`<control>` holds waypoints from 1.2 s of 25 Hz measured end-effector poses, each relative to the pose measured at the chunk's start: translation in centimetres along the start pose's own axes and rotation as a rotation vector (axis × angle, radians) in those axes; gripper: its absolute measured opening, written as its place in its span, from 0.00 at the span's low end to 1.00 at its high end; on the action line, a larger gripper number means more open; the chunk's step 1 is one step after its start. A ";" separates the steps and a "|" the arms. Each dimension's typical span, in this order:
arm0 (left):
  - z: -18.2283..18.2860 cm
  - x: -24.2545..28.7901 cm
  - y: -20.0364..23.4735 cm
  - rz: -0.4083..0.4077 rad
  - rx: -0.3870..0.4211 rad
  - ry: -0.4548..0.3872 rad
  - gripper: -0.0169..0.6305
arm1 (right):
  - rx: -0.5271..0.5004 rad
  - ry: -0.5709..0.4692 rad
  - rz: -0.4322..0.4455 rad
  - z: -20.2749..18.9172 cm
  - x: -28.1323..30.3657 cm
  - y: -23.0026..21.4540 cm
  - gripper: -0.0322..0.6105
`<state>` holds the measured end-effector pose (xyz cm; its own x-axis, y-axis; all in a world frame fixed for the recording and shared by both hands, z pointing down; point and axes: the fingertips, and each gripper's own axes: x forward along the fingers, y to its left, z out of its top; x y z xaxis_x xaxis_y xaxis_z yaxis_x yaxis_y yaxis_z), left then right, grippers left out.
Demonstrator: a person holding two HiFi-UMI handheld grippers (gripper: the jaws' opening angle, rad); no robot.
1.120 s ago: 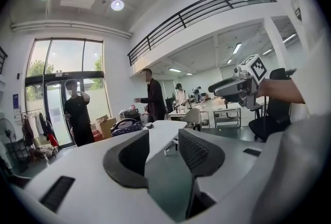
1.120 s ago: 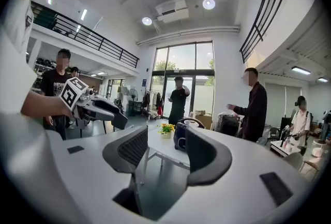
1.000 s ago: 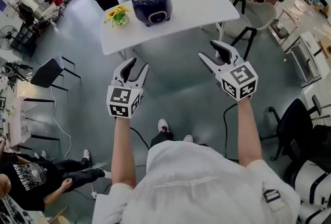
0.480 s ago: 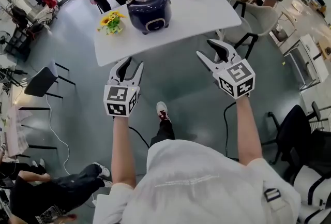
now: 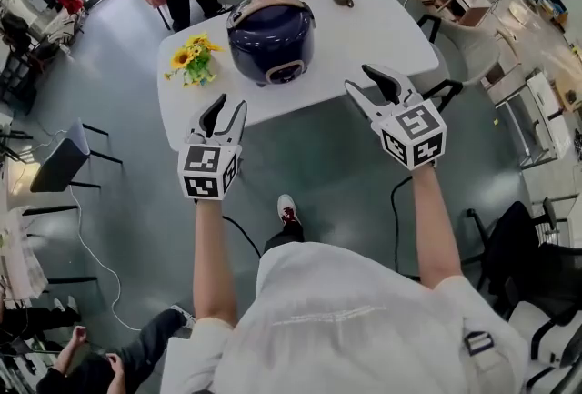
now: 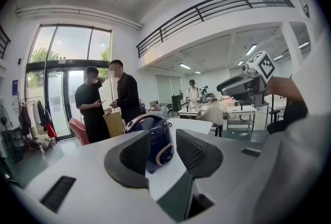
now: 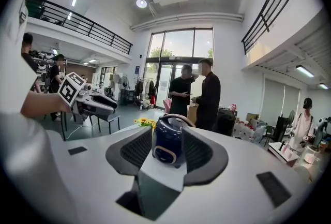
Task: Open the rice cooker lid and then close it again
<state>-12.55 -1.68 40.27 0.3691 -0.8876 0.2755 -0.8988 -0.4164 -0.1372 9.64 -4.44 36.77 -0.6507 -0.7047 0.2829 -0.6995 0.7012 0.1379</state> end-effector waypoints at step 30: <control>-1.6 14.2 14.8 -0.006 -0.097 0.027 0.27 | -0.264 0.137 0.130 3.7 23.4 -5.9 0.46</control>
<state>-20.98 -20.11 43.66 0.3695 -0.8788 0.3021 -0.9156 -0.3998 -0.0431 -2.50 -25.48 39.02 -0.6714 -0.5988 0.4368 -0.5003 0.8009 0.3290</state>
